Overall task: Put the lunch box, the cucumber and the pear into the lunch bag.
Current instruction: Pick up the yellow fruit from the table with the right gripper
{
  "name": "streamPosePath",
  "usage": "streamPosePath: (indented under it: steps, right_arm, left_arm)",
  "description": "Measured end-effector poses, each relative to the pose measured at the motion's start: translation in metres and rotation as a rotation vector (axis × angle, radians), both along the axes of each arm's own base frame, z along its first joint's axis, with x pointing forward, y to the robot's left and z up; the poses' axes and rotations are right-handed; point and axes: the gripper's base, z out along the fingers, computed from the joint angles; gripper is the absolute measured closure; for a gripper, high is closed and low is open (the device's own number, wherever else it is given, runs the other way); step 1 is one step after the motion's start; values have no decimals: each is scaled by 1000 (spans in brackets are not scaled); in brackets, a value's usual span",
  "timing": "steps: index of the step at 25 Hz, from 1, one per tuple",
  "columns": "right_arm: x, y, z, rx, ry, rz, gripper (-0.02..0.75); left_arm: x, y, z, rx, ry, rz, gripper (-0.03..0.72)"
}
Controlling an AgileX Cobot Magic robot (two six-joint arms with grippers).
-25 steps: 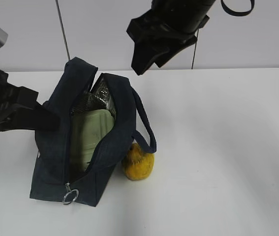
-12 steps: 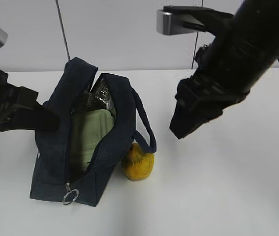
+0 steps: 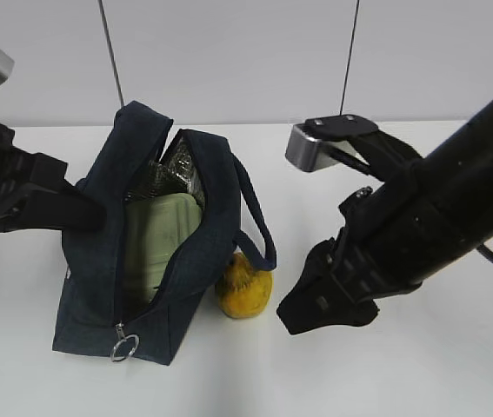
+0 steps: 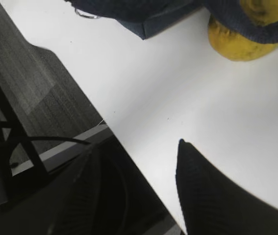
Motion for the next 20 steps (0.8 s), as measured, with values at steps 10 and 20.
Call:
streamPosePath:
  steps: [10,20]
  right_arm:
    - [7,4,-19,63,-47,-68,343]
    - [6,10,-28,106,25,-37,362]
  left_arm:
    - [0,0,0,0,1,-1,703]
    - [0,0,0,0,0,0,703]
